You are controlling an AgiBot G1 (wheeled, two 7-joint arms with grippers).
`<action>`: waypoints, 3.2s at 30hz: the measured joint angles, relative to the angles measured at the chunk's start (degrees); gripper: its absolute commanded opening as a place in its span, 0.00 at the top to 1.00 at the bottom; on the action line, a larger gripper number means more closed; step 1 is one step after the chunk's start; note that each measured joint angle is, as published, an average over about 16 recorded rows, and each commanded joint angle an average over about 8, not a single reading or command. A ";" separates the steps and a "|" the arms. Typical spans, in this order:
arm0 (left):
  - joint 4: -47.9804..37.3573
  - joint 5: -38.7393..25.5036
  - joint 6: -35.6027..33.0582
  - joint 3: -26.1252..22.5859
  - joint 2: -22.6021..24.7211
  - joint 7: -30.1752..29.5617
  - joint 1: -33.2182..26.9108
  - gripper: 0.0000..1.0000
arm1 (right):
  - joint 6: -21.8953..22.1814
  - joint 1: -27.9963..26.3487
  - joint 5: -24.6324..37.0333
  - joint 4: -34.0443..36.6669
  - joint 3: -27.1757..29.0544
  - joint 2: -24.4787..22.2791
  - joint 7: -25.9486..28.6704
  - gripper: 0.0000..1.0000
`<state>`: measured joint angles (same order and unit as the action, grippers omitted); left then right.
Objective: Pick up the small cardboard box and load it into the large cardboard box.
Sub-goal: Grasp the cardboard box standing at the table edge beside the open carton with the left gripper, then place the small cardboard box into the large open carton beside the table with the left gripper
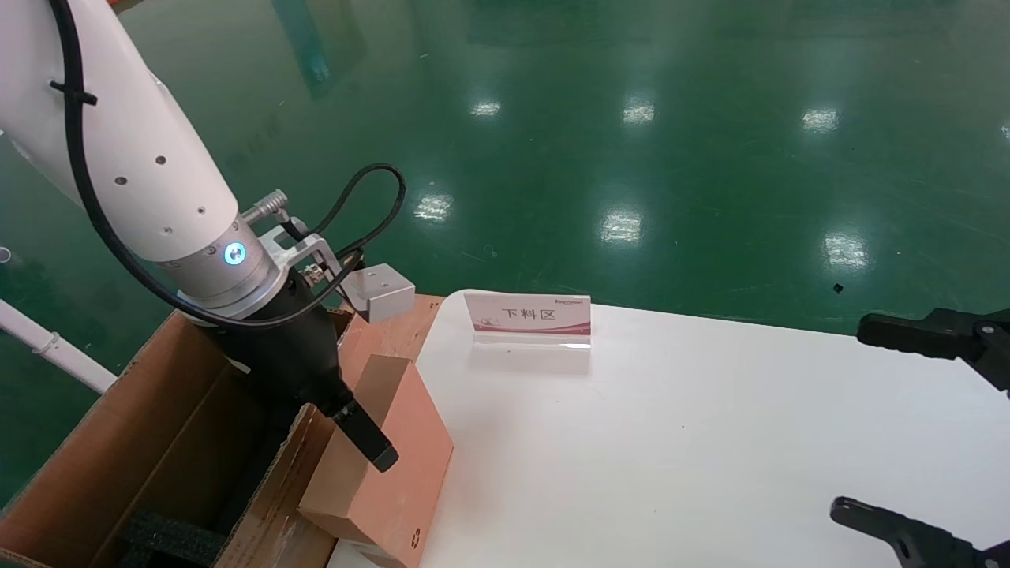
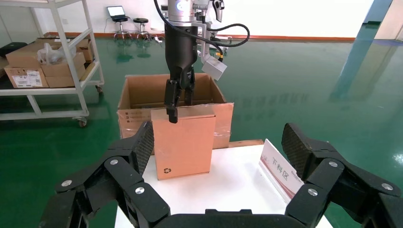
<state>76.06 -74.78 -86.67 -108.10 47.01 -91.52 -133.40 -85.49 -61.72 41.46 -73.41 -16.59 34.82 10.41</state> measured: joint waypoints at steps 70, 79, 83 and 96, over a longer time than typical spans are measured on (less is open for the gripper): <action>-3.66 -2.11 7.53 -4.23 -3.85 6.37 8.34 0.00 | 0.05 -0.05 -0.12 0.14 -0.15 -0.05 -0.11 0.00; -3.57 -2.70 8.29 -4.57 -4.16 6.58 9.12 0.11 | 0.05 -0.05 -0.12 0.14 -0.15 -0.05 -0.11 0.00; -3.55 -2.83 8.43 -4.66 -4.22 6.64 9.29 0.61 | 0.04 -0.05 -0.12 0.14 -0.15 -0.05 -0.11 0.00; -3.54 -3.03 8.64 -4.78 -4.30 6.72 9.56 1.00 | 0.04 -0.05 -0.11 0.14 -0.15 -0.05 -0.11 1.00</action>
<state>72.53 -77.81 -78.03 -112.88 42.70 -84.80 -123.84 -85.44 -61.77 41.35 -73.27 -16.74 34.77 10.30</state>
